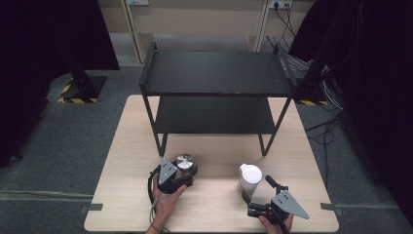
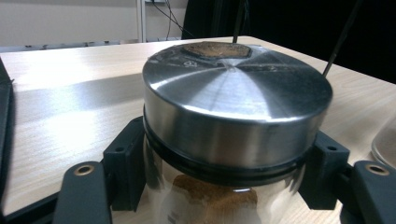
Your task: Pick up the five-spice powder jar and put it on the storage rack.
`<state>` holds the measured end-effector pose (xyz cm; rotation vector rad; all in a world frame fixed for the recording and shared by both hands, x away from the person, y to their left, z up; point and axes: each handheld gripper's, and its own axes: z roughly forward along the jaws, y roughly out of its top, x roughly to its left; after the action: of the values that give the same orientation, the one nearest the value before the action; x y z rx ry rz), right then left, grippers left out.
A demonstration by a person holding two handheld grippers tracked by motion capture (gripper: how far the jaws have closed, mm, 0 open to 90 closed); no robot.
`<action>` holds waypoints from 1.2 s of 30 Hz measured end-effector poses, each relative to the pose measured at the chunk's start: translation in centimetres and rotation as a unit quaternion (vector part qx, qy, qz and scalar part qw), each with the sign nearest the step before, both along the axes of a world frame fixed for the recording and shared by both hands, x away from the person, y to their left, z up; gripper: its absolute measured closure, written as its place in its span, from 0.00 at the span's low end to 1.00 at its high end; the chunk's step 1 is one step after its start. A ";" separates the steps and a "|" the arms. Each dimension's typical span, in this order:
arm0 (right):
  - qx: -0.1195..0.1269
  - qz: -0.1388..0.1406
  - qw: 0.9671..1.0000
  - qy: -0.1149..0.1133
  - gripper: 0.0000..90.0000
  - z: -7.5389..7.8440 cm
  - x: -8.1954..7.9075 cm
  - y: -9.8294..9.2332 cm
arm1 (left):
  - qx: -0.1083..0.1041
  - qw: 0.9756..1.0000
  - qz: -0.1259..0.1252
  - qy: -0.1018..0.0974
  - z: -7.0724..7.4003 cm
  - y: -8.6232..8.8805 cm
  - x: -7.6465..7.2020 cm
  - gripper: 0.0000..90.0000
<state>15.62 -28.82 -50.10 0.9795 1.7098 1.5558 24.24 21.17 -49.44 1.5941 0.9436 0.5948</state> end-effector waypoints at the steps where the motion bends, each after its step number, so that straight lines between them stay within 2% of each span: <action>1: 0.000 0.000 1.000 0.000 0.01 0.0 0.0 0.0 | 0.000 1.000 -0.001 0.000 0.0 0.0 0.0 0.34; 10: 0.001 0.000 1.000 0.000 0.01 0.0 0.0 0.0 | -0.007 1.000 -0.010 -0.003 0.3 0.1 -0.2 0.34; 16: 0.001 0.000 1.000 0.001 0.01 0.0 0.0 0.0 | -0.012 1.000 -0.024 -0.015 1.1 0.3 -0.5 0.34; 30: 0.001 -0.001 1.000 0.000 0.01 0.1 0.0 -0.1 | -0.009 0.998 -0.058 -0.024 4.4 0.6 -0.8 0.34; 36: 0.000 -0.002 1.000 0.001 0.01 0.1 0.0 -0.1 | -0.014 0.997 -0.069 -0.028 6.0 1.2 -0.6 0.34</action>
<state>15.62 -28.92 -50.04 0.9848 1.7086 1.5541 23.65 22.37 -43.49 1.5953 0.7899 0.5243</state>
